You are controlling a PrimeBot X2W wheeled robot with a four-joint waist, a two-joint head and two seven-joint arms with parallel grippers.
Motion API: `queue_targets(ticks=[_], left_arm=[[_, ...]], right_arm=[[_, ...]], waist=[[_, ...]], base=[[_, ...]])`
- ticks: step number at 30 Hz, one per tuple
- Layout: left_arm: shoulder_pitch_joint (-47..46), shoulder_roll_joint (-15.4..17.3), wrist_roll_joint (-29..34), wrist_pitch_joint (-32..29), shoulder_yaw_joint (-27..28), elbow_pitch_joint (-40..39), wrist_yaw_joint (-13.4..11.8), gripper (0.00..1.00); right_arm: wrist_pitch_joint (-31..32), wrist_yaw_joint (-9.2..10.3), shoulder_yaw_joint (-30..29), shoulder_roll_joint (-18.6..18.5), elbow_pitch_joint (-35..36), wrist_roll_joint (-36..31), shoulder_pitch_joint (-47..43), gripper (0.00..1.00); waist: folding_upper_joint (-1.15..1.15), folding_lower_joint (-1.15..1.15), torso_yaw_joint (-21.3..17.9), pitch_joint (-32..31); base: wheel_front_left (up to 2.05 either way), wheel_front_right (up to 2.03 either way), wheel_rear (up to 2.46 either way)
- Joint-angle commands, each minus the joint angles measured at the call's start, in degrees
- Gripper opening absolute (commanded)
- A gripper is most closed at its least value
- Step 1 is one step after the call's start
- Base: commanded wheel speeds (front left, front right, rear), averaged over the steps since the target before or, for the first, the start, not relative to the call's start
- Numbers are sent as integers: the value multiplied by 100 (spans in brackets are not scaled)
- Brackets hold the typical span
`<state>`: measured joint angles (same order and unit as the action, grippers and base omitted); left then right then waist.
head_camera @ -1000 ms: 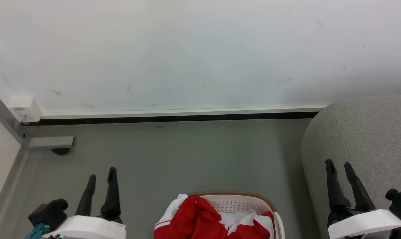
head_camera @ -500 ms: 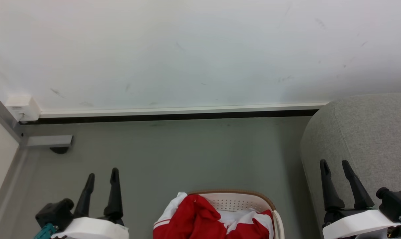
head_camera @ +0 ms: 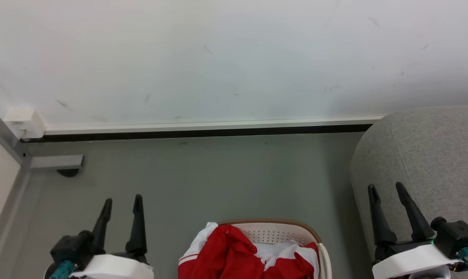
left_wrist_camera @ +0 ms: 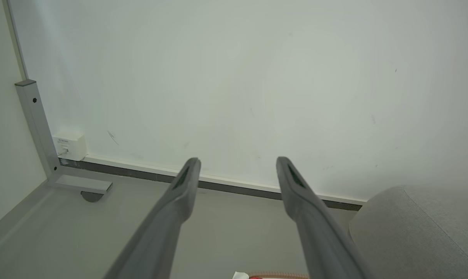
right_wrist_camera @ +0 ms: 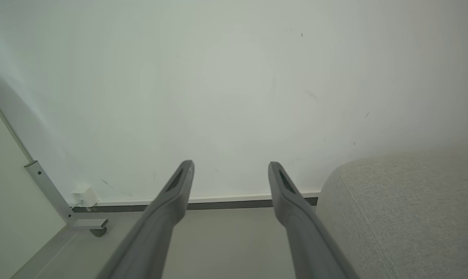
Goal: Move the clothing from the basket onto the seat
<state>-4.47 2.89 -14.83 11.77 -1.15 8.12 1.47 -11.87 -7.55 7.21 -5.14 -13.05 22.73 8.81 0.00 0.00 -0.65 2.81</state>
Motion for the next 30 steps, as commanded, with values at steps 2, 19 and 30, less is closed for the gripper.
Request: queue_targets(ticks=[2,19,30], left_arm=[[-68,52,180,70,0,-61,-11,100],[-98,32,922,266,-25,-109,-19,100],[-65,24,1300,346,-35,-142,-22,100]], right_arm=[[-57,9,25,-17,-7,-172,95,100],[-255,11,120,-33,-61,-796,170,100],[-335,12,172,-31,-51,-1114,161,100]], waist=[[0,0,-1,10],[0,0,14,79],[0,0,21,79]], base=[[0,0,0],[0,0,0],[0,0,0]])
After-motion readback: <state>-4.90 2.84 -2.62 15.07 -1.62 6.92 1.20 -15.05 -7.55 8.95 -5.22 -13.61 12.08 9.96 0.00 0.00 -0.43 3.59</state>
